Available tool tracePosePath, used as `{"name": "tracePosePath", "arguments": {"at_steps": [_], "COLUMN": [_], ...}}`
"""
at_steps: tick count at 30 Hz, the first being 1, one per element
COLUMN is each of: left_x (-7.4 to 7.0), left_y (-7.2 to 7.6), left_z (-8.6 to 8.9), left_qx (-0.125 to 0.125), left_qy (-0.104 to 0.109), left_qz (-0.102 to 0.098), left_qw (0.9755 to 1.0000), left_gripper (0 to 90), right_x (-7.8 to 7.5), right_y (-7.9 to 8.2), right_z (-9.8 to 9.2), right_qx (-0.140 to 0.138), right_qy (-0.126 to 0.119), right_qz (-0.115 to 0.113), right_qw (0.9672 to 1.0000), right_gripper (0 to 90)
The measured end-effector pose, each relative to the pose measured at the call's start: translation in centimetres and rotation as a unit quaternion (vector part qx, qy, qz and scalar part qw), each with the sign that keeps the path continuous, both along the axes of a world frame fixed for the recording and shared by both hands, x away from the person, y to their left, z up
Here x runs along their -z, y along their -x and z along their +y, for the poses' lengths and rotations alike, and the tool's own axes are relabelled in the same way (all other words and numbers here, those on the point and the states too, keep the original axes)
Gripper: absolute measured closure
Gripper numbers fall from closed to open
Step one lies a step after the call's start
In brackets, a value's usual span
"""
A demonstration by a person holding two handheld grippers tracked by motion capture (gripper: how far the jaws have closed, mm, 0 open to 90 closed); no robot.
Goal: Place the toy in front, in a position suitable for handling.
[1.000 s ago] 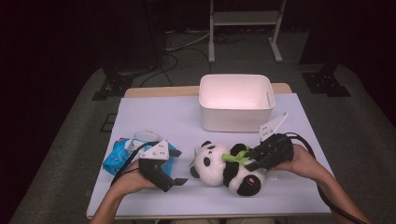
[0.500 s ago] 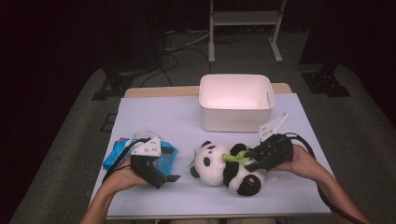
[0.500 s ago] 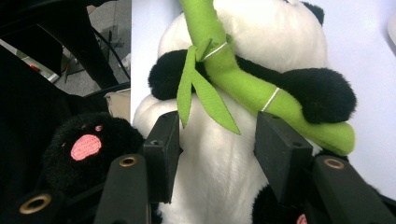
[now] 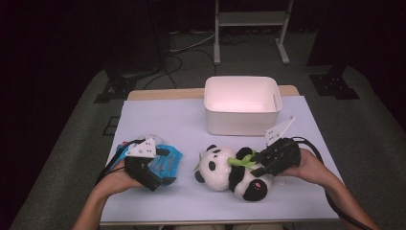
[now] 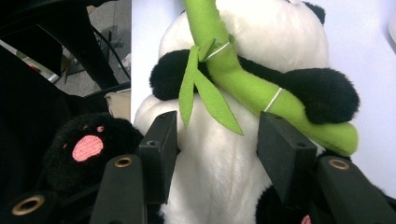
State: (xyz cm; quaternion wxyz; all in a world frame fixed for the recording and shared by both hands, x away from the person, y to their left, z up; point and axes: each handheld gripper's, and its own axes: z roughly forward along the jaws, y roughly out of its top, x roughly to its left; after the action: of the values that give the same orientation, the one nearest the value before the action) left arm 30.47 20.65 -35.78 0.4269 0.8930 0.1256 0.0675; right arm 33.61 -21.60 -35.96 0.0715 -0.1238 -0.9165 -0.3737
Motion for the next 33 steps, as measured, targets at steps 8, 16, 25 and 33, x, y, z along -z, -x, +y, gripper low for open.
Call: {"name": "tracePosePath", "arguments": {"at_steps": [8,16,25,33], "left_x": [-0.3,-0.4,0.1,0.4], "left_y": [-0.2,-0.7,-1.2,-1.5], "left_z": [1.1,2.2,3.6,4.6], "left_qx": [0.001,-0.003,-0.022,-0.036], "left_qy": [-0.003,-0.009,-0.023,-0.033], "left_qz": [-0.002,-0.002,0.003,0.009], "left_qw": [1.0,1.0,0.9995,0.9987], "left_gripper": [7.4,12.7,12.8,14.2], "right_x": [0.0,0.0,0.0,0.0], "right_y": [0.1,0.2,0.2,0.1], "right_z": [0.1,0.1,0.1,0.2], "right_qx": [0.0,0.002,0.001,0.002], "right_qy": [0.001,0.002,0.003,0.004], "right_qz": [-0.001,0.0,0.0,0.002], "right_qw": [1.0,1.0,1.0,1.0], "right_gripper": [45.9,44.6,43.9,42.7]}}
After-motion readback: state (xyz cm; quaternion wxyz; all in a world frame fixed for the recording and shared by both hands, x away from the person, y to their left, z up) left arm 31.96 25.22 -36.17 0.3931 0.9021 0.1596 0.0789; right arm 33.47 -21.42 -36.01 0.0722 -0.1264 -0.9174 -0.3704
